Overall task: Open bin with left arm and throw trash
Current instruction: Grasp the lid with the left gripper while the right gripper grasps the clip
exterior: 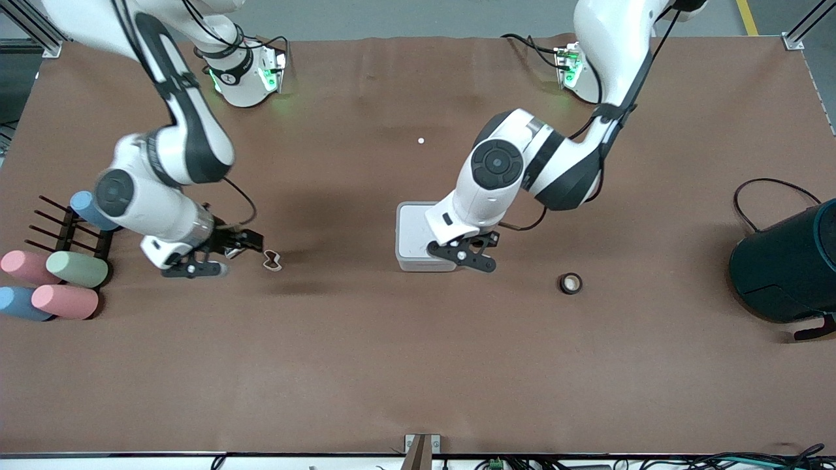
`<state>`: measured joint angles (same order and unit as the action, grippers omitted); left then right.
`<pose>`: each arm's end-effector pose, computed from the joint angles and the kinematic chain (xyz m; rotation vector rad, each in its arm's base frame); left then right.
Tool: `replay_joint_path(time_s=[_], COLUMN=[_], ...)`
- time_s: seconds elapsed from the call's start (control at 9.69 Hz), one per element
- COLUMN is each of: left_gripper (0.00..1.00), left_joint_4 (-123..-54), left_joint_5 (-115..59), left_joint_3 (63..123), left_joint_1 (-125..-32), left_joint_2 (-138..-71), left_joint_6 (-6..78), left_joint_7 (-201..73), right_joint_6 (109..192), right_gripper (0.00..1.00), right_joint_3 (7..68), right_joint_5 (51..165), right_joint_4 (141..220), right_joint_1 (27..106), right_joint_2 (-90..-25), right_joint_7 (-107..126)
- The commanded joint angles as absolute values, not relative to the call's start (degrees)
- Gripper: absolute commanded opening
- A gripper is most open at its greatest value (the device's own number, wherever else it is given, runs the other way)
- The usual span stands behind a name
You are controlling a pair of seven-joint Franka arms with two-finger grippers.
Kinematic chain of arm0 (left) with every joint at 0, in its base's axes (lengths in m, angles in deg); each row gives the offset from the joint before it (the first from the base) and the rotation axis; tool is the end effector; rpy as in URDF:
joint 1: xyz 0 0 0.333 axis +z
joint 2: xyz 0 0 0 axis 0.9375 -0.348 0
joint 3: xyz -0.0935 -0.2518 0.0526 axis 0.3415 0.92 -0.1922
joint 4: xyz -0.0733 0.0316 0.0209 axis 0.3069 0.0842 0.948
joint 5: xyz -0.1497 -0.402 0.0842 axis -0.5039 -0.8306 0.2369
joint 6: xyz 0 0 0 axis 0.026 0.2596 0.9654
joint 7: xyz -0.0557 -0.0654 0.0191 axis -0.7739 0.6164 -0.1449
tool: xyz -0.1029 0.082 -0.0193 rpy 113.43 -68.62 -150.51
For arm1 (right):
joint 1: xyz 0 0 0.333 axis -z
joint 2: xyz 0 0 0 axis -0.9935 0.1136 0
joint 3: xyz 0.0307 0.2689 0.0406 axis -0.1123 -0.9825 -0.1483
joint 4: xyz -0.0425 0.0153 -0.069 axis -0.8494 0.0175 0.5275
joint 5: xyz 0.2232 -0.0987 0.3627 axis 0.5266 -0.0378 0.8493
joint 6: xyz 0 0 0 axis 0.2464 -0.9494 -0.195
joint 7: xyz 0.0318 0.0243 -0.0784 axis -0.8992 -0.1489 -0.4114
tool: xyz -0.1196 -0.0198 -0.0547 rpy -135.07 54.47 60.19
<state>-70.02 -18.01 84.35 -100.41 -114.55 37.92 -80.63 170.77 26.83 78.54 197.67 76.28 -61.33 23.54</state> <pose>0.5778 -0.4641 0.2645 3.0220 -0.4166 0.0014 0.5986 0.1396 0.1752 -3.0187 0.0634 0.0546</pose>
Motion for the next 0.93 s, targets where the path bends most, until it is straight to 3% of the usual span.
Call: replay_joint_path(time_s=[0.0,0.31,0.52,0.72,0.83], left_gripper=[0.0,0.0,0.0,0.0,0.0], left_joint_4=[-68.0,-68.2,-70.3,-70.8,-70.8], left_joint_5=[-17.8,-17.9,-17.8,-17.2,-17.2], left_joint_3=[84.3,84.3,84.2,84.2,84.2], left_joint_1=[-102.9,-104.0,-104.1,-103.7,-102.9], left_joint_2=[-118.0,-120.3,-121.7,-121.4,-118.8], left_joint_6=[41.0,45.3,52.5,52.9,48.4], left_joint_7=[-87.1,-89.8,-91.3,-92.5,-92.6], right_joint_6=[172.6,173.2,173.7,174.7,179.4], right_gripper=[1.0,1.0,1.0,1.0,1.0], right_joint_3=[27.2,27.5,27.6,27.6,28.0], right_joint_5=[78.7,78.0,77.9,77.9,77.7], right_joint_4=[197.4,198.6,198.9,199.3,199.4], right_joint_1=[75.0,74.8,74.5,74.5,74.7], right_joint_2=[-59.7,-57.3,-56.4,-55.0,-52.1], right_joint_7=[27.1,27.6,27.9,27.9,27.9])
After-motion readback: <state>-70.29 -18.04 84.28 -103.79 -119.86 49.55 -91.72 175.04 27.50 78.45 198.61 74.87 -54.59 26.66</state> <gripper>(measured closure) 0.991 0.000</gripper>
